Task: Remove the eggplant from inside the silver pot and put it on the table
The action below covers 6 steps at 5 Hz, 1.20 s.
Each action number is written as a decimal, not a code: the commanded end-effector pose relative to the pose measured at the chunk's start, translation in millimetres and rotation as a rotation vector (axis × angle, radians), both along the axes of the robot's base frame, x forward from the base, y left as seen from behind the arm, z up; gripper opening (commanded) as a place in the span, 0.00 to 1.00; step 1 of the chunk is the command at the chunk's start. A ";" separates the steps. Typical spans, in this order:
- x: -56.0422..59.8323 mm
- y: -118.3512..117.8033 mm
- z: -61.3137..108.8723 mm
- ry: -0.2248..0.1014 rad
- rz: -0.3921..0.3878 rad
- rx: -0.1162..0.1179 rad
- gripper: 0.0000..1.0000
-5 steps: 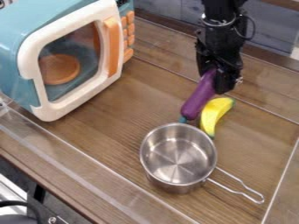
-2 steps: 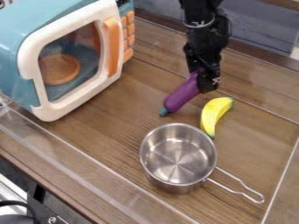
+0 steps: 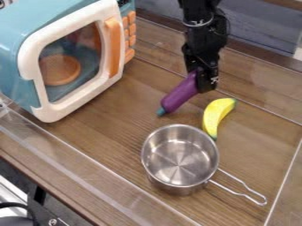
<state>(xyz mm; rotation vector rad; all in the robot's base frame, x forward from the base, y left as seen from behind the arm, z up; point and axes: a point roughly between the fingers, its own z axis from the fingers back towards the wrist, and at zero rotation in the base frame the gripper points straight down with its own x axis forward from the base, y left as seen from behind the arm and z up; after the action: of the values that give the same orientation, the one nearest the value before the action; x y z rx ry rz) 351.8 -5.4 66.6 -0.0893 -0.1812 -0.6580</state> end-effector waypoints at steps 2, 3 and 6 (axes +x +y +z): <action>-0.2 20.6 46.0 -0.075 0.108 0.036 0.00; 4.8 31.7 47.8 -0.078 0.151 0.043 0.00; 1.8 32.2 30.6 -0.078 0.092 0.029 0.00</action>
<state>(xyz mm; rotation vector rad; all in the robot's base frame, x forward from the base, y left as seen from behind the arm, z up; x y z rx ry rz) 349.0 24.2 75.4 -0.0540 -0.1863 -0.5719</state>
